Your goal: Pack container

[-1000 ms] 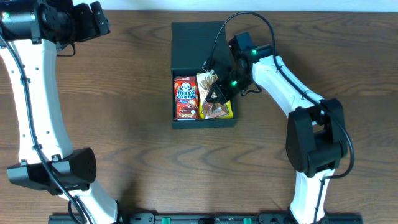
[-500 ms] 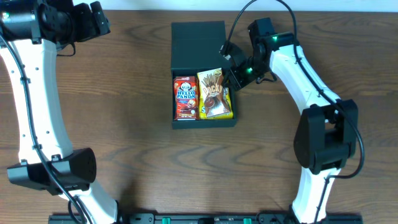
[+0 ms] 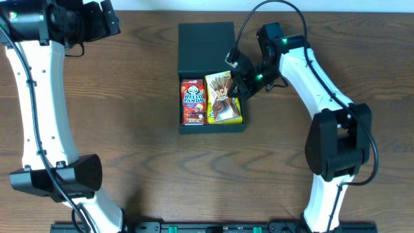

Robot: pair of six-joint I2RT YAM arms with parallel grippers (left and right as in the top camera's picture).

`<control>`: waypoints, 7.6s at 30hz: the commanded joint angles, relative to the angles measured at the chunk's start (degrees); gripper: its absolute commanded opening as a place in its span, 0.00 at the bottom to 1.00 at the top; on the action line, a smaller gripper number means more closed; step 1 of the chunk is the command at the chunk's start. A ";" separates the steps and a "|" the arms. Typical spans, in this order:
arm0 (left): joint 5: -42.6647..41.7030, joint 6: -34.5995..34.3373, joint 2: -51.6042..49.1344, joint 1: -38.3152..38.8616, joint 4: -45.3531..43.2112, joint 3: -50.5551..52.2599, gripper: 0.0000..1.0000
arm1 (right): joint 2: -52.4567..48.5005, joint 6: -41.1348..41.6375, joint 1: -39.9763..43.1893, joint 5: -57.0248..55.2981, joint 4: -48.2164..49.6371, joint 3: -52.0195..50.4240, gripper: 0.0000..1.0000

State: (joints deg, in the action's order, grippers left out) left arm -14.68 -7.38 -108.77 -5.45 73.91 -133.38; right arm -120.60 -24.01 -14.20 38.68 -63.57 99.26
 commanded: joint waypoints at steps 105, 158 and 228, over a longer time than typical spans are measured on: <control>-6.10 -15.13 -4.39 7.74 -40.79 34.91 0.06 | -10.93 12.85 12.46 5.84 10.05 15.15 0.01; -6.56 -23.30 -10.21 3.96 -47.54 45.16 0.05 | -20.15 19.08 3.74 0.17 5.25 15.15 0.01; -55.04 -32.44 -21.70 3.85 -94.99 45.03 0.06 | -24.26 24.24 10.10 50.73 29.11 15.47 0.01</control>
State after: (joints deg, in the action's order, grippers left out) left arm -64.64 -40.64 -130.13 -1.72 -20.34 -87.77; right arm -145.08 0.25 -3.92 84.12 -34.61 114.52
